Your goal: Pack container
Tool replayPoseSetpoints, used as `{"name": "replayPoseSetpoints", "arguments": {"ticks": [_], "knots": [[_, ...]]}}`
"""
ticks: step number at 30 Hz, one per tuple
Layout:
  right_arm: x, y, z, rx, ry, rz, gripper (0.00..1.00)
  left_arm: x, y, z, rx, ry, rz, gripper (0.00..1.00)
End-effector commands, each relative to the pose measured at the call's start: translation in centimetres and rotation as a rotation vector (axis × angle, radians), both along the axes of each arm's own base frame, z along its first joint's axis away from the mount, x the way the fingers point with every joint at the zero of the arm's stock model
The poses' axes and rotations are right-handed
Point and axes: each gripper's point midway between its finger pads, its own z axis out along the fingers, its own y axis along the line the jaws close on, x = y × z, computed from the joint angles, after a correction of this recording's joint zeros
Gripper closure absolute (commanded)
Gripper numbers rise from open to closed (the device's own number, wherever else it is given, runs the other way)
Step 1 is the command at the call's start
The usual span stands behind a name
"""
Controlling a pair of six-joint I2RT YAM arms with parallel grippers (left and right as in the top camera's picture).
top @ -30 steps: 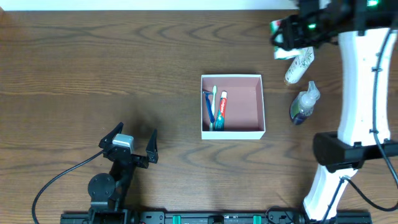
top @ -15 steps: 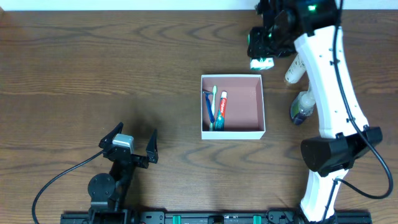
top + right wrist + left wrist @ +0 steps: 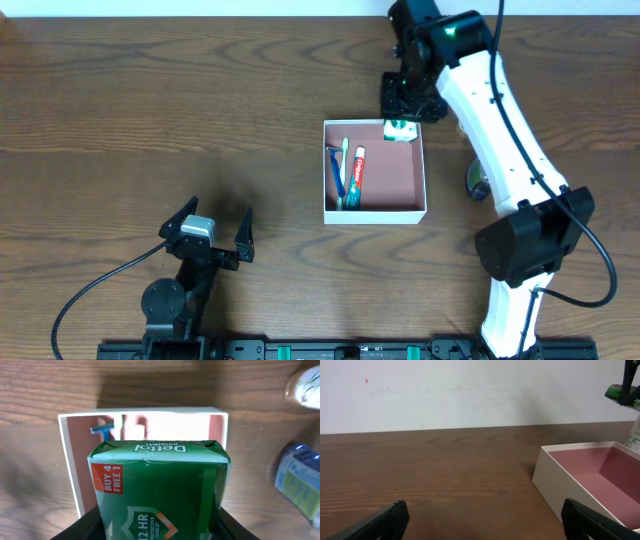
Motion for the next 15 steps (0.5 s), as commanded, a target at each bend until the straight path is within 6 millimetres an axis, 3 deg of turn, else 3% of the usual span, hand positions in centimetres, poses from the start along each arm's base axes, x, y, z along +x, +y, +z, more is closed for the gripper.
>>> {"name": "replayPoseSetpoints", "arguments": {"ticks": [1,6,15], "knots": [[-0.8,0.0,0.5,-0.047,-0.007,-0.021,0.76,-0.1,0.0,-1.5,-0.005,0.046,-0.002,0.02],[-2.0,-0.5,-0.9,-0.128,0.027,-0.081,0.77,-0.1,0.0,-1.5,-0.005,0.046,-0.002,0.02],[-4.0,1.2,-4.1,-0.162,0.087,-0.067,0.78,-0.1,0.0,-1.5,-0.005,0.046,-0.002,0.02]]}}
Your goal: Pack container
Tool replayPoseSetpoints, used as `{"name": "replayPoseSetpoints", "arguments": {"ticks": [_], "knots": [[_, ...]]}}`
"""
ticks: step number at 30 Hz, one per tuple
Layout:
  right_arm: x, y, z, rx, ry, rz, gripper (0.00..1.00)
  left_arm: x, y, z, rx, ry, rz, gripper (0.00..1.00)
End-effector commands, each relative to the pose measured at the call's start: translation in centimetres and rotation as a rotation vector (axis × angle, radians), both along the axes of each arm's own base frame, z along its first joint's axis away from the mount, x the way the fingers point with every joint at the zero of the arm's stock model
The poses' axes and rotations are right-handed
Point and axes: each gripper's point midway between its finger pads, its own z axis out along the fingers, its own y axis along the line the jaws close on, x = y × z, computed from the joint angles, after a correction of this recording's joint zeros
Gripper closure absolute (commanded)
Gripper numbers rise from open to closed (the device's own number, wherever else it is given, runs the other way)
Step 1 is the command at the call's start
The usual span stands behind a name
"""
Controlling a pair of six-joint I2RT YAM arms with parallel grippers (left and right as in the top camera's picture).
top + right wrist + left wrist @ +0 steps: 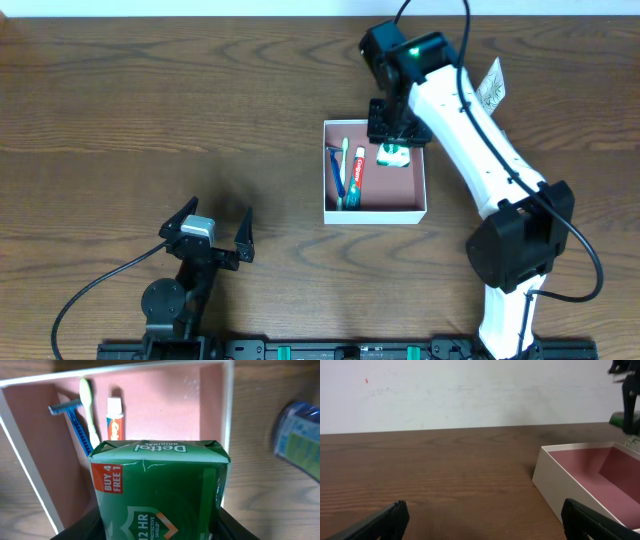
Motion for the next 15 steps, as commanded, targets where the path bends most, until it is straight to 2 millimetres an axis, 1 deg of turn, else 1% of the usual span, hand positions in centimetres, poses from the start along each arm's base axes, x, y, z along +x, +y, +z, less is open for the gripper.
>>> {"name": "replayPoseSetpoints", "arguments": {"ticks": [1,7,15], "knots": [[-0.8,0.6,-0.7,-0.025,-0.006,-0.002,0.78,-0.1,0.0,-1.5,-0.004,0.046,-0.002,0.02],[-0.6,0.9,-3.5,-0.017,-0.006,0.0,0.79,-0.1,0.0,-1.5,-0.004,0.046,-0.002,0.02],[-1.1,0.6,-6.2,-0.027,0.012,0.012,0.78,-0.1,0.0,-1.5,-0.004,0.046,-0.002,0.02]]}}
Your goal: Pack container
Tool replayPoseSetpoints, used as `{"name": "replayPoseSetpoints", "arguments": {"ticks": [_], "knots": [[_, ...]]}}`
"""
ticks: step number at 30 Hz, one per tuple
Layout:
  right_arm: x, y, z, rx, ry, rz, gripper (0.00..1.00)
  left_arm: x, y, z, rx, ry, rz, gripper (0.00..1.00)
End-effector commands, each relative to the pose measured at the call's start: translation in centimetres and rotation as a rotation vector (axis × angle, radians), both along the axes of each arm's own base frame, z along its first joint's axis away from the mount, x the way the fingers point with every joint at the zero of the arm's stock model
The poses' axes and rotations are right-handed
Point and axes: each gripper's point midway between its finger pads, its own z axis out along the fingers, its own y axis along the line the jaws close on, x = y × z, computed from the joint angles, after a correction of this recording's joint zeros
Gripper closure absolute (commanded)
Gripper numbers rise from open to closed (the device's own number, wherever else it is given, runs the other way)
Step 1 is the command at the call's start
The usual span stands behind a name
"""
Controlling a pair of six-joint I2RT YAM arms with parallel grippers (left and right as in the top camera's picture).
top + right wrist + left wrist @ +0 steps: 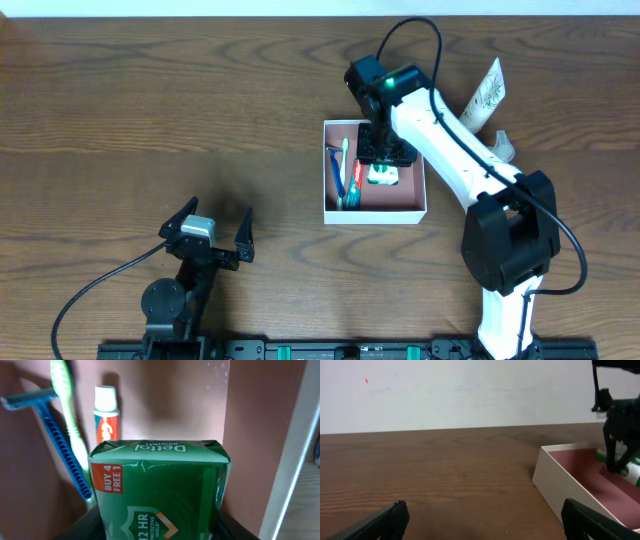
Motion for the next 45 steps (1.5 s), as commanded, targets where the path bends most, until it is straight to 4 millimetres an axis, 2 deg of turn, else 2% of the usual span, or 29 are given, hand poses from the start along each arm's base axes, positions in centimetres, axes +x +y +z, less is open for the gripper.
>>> {"name": "replayPoseSetpoints", "arguments": {"ticks": [1,7,22,29,35,42,45], "knots": [[-0.1,-0.3,-0.3,-0.008,-0.014,0.007,0.78,-0.1,0.0,-1.5,-0.005,0.046,-0.002,0.02],[-0.2,-0.5,-2.4,-0.009,-0.017,0.039,0.78,-0.1,0.0,-1.5,-0.005,0.046,-0.002,0.02],[0.7,-0.1,-4.8,0.017,-0.074,0.06,0.75,-0.1,0.0,-1.5,-0.005,0.047,-0.002,0.02],[1.5,0.3,-4.8,0.034,-0.106,0.06,0.74,-0.1,0.0,-1.5,-0.005,0.046,-0.002,0.02],[1.9,0.5,-4.7,0.043,-0.126,0.06,0.67,-0.1,0.0,-1.5,-0.005,0.046,-0.002,0.02],[2.1,0.7,-4.8,0.047,-0.133,0.061,0.67,-0.1,0.0,-1.5,-0.005,0.046,-0.002,0.02],[2.1,0.7,-4.8,0.046,-0.132,0.061,0.61,-0.1,0.0,-1.5,-0.005,0.046,-0.002,0.02]]}}
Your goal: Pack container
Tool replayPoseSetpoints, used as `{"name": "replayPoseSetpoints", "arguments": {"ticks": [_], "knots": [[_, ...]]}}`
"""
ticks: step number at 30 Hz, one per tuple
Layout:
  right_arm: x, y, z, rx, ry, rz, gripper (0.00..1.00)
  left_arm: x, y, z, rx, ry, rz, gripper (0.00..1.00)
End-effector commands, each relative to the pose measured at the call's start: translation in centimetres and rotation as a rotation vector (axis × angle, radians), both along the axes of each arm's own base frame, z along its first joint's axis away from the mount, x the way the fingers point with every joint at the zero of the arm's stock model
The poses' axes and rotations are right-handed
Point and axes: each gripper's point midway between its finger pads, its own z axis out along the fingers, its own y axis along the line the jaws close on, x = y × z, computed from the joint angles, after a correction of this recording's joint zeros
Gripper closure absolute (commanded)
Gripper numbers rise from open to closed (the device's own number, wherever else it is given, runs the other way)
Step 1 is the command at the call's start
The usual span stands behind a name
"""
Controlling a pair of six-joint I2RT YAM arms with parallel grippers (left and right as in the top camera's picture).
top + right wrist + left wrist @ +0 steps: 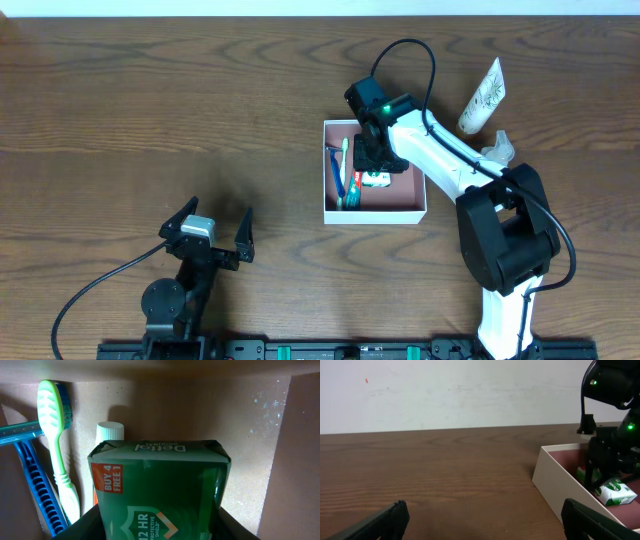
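Observation:
A white box [375, 214] with a pink inside stands right of the table's middle. My right gripper [372, 160] reaches down into it, shut on a green Dettol soap pack [157, 490], which hangs low over the box floor beside the toothpaste [110, 430]. A green toothbrush [57, 445] and a blue razor [30, 485] lie along the box's left side. From the left wrist view the soap pack [615, 494] shows inside the box. My left gripper [212, 240] rests open near the front left, far from the box.
A cream tube [482, 95] lies behind and to the right of the box. A small pale object [498, 148] sits beside my right arm. The right arm crosses over the box's right wall.
My right gripper, still shut on the soap pack, has gone lower and slightly left inside the box, and the pack now sits near the floor by the toothpaste. The left arm has not moved.
My right gripper held the soap pack above the box's back right corner. Then it was over the back of the box, then inside it near the middle. Now the pack is deep in the box beside the toothpaste. The left gripper stayed open and still.

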Motion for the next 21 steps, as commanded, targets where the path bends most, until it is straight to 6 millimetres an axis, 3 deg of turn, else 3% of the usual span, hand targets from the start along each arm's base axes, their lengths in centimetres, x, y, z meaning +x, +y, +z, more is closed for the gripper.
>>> {"name": "replayPoseSetpoints", "arguments": {"ticks": [1,13,21], "knots": [[0.24,-0.33,0.62,-0.009,-0.022,0.009,0.59,-0.05,-0.01,-1.53,-0.004,0.046,-0.002,0.02],[0.5,-0.15,0.67,-0.003,-0.033,0.009,0.52,-0.05,-0.01,-1.53,-0.004,0.046,-0.002,0.02],[0.5,-0.15,0.66,-0.003,-0.033,0.009,0.42,-0.05,-0.01,-1.53,-0.004,0.046,-0.002,0.02]]}}
